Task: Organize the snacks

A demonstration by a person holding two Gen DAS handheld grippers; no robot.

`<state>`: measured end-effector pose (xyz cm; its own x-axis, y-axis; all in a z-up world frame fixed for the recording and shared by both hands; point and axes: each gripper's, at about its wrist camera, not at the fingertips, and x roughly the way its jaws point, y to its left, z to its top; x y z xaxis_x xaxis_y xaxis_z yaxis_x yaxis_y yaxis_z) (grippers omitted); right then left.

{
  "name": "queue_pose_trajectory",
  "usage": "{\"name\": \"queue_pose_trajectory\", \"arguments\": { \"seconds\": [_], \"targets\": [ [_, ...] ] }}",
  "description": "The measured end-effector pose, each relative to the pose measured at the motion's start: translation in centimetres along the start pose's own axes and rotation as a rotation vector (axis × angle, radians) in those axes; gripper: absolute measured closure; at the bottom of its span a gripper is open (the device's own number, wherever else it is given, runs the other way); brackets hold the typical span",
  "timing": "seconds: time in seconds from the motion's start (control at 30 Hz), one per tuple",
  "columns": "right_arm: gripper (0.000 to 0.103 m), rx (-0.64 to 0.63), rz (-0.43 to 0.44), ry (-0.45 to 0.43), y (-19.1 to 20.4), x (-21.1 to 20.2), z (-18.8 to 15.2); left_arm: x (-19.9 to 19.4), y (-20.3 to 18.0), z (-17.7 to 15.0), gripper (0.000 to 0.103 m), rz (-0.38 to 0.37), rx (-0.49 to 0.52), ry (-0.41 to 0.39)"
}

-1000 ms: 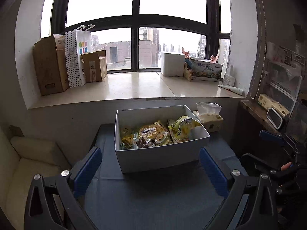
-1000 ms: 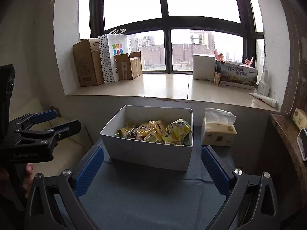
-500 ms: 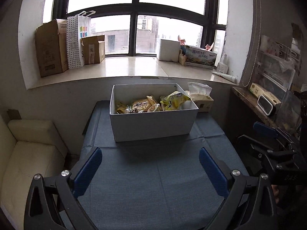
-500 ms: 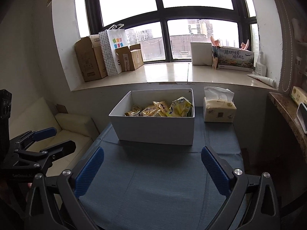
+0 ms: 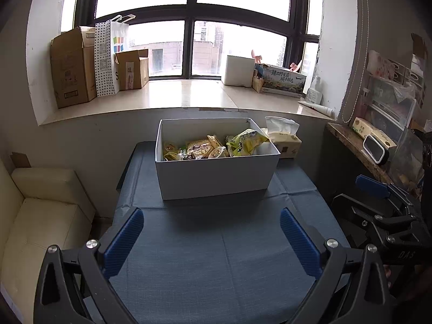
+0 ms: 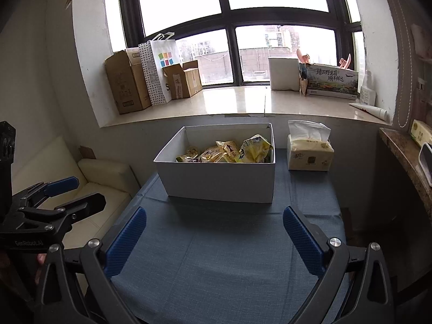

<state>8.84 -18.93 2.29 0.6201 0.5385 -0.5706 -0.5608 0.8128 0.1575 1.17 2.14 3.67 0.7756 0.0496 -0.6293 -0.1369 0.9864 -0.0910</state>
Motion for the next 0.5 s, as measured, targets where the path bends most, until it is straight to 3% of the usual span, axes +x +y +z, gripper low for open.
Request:
{"name": "queue_pose_trajectory", "arguments": {
  "seconds": [0.5],
  "targets": [
    [0.000, -0.003, 0.005, 0.002, 0.17, 0.04, -0.11, 0.33, 0.21, -0.08, 0.000, 0.003, -0.004, 0.009]
  ]
}}
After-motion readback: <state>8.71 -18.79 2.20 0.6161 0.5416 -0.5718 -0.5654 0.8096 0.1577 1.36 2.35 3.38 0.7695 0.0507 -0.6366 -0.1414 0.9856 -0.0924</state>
